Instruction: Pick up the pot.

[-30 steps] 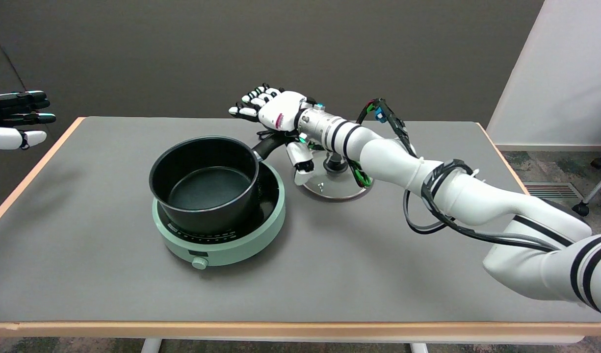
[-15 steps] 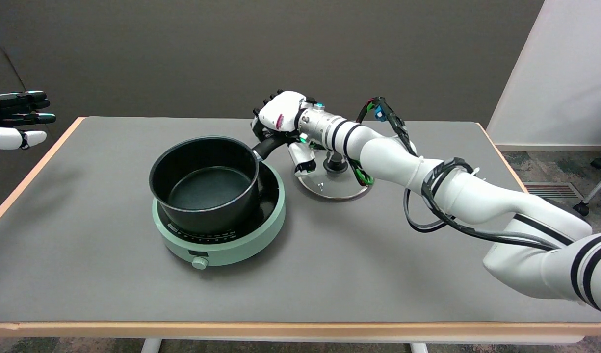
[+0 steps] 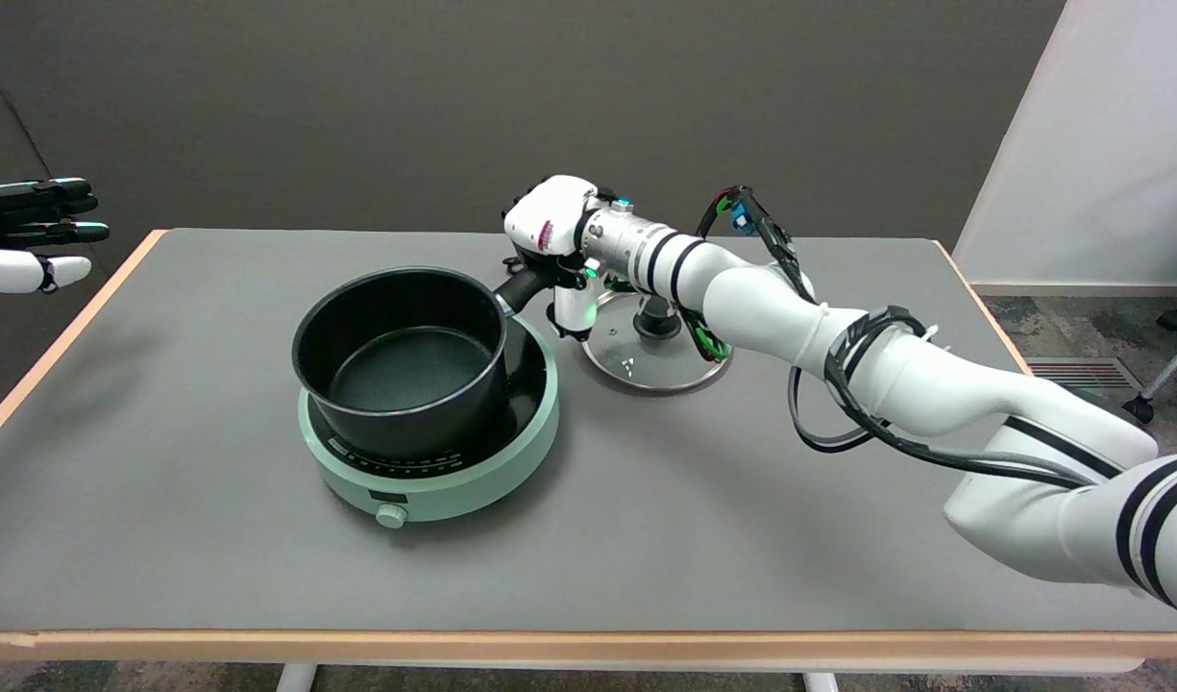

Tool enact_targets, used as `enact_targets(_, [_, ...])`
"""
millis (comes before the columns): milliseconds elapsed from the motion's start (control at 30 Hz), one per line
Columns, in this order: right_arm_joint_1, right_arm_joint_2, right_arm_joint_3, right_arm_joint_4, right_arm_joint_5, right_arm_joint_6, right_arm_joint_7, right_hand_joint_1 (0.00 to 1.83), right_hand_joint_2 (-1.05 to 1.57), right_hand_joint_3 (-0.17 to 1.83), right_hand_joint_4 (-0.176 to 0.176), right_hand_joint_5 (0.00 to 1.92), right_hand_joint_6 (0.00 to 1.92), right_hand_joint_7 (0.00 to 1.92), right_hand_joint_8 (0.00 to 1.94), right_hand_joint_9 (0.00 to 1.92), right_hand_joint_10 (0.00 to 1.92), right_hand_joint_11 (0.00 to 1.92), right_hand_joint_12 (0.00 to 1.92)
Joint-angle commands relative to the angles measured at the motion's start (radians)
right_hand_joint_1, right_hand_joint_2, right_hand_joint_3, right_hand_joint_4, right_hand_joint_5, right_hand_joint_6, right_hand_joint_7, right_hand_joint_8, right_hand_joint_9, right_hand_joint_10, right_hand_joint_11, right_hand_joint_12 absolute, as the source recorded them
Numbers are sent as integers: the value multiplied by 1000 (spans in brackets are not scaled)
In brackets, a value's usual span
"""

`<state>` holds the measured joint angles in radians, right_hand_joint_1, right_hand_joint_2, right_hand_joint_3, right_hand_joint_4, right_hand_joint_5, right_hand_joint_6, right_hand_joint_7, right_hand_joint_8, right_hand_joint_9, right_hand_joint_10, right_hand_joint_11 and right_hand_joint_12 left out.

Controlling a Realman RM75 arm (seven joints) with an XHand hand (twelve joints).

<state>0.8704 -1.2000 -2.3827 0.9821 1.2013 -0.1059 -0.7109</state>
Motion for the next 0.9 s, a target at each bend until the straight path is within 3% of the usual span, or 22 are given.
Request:
enact_targets(33, [6, -3, -2, 2, 0, -2, 2, 1074, -42, 1682, -129, 1383, 1383, 1383, 1383, 1383, 1383, 1383, 1383])
enact_targets(200, [8, -4, -11, 2, 0, -7, 3, 1072, -15, 1597, -105, 1324, 1324, 1324, 1324, 1324, 1324, 1324, 1324])
enact_targets(333, [8, -4, -12, 3, 0, -16, 3, 1075, -142, 1712, -74, 1262, 1262, 1262, 1262, 1262, 1262, 1262, 1262])
enact_targets(600, [-4, 5, -10, 19, -1, -26, 5, 1078, -315, 1833, -74, 1263, 1263, 1263, 1263, 1263, 1263, 1263, 1263])
enact_targets(900, [-11, 23, -3, 42, -7, -26, 5, 1085, -389, 1833, -70, 1255, 1255, 1255, 1255, 1255, 1255, 1255, 1255])
